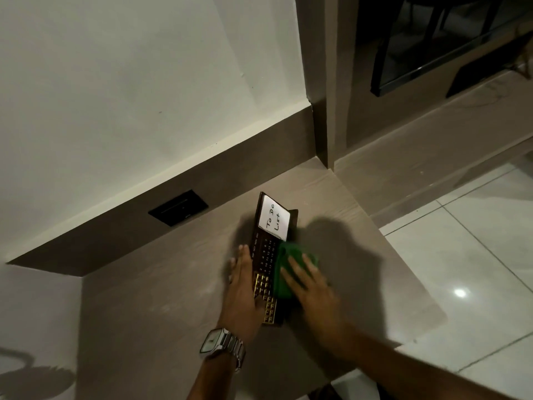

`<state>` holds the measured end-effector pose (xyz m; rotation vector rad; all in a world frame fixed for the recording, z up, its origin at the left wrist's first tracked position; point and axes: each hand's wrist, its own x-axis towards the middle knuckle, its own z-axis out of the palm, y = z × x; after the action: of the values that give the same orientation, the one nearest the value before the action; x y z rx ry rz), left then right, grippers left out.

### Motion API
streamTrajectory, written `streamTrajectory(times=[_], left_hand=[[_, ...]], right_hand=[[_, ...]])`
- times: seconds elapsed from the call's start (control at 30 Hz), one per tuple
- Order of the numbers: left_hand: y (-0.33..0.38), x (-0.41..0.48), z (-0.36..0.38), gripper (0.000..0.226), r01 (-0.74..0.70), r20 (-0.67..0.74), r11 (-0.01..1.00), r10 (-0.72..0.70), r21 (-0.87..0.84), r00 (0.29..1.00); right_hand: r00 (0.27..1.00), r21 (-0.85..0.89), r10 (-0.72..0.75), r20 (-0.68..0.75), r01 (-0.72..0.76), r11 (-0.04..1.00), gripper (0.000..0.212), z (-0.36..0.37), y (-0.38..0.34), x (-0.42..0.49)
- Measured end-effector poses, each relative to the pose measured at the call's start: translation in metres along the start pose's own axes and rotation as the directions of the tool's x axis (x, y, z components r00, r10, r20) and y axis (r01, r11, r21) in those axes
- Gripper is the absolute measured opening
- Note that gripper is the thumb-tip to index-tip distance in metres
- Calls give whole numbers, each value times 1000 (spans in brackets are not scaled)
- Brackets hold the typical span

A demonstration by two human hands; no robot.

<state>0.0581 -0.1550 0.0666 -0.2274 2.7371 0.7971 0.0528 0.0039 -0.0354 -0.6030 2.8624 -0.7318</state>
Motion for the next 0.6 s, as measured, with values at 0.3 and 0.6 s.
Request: streamTrajectory(times=[0.3, 0.6], left_hand=[[4, -2, 1, 108, 7, -2, 1000, -7, 3, 1000], [7, -3, 0, 106, 16, -1, 1000, -16, -8, 1000]], right_hand=[[990, 7, -138, -12, 139, 990, 82, -26, 32, 4], [999, -90, 21, 45, -17, 996, 73, -29, 11, 44]])
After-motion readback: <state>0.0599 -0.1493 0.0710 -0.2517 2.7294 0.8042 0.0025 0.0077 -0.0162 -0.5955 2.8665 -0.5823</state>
